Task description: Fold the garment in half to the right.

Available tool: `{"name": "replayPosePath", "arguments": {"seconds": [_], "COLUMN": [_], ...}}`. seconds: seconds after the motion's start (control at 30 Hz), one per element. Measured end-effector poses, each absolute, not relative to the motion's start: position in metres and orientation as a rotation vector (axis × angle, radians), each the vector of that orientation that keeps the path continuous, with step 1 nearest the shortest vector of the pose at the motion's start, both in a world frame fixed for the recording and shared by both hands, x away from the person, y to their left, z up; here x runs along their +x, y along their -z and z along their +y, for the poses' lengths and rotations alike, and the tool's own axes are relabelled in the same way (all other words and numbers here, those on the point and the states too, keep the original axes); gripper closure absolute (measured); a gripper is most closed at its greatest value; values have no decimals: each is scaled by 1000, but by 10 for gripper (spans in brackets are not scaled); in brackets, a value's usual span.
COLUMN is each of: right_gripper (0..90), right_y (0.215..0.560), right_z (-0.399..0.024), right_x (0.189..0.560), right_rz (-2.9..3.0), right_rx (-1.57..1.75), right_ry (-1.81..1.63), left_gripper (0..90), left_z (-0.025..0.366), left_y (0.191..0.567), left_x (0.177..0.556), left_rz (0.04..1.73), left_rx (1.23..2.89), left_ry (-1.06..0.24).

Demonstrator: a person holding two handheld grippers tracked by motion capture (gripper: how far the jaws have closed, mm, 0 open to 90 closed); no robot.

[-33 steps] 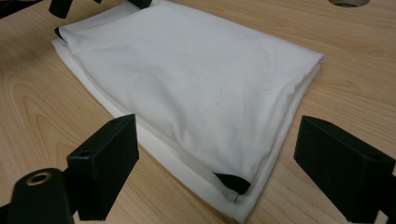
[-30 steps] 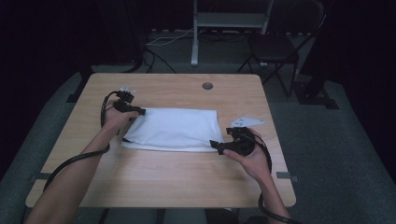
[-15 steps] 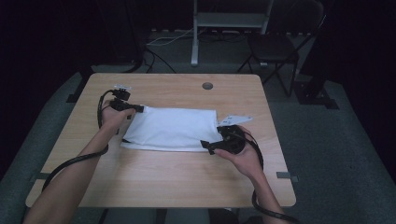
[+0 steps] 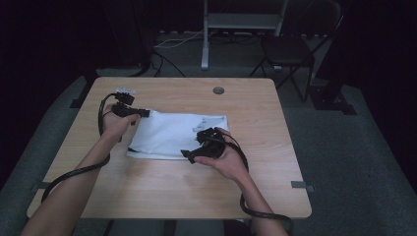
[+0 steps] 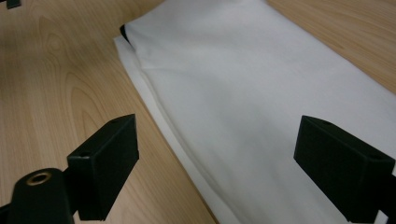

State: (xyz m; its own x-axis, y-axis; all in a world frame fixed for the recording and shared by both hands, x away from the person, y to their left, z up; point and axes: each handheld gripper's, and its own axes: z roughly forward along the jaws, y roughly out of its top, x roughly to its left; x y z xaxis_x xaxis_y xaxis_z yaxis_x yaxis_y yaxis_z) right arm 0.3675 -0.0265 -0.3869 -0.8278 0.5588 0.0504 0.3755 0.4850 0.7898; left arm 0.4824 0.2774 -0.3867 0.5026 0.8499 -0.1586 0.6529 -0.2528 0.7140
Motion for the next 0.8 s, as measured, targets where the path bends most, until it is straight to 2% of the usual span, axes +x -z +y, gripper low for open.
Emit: {"name": "replayPosePath", "arguments": {"seconds": [0.8], "right_gripper": [150], "right_y": [399], "right_z": [106], "right_x": [377], "right_rz": [2666], "right_rx": [576], "right_ry": [-1200], "left_gripper": [847], "left_z": [282], "left_y": [382], "left_x": [472], "left_rz": [1213], "left_rx": [2043], "left_ry": [-349]}}
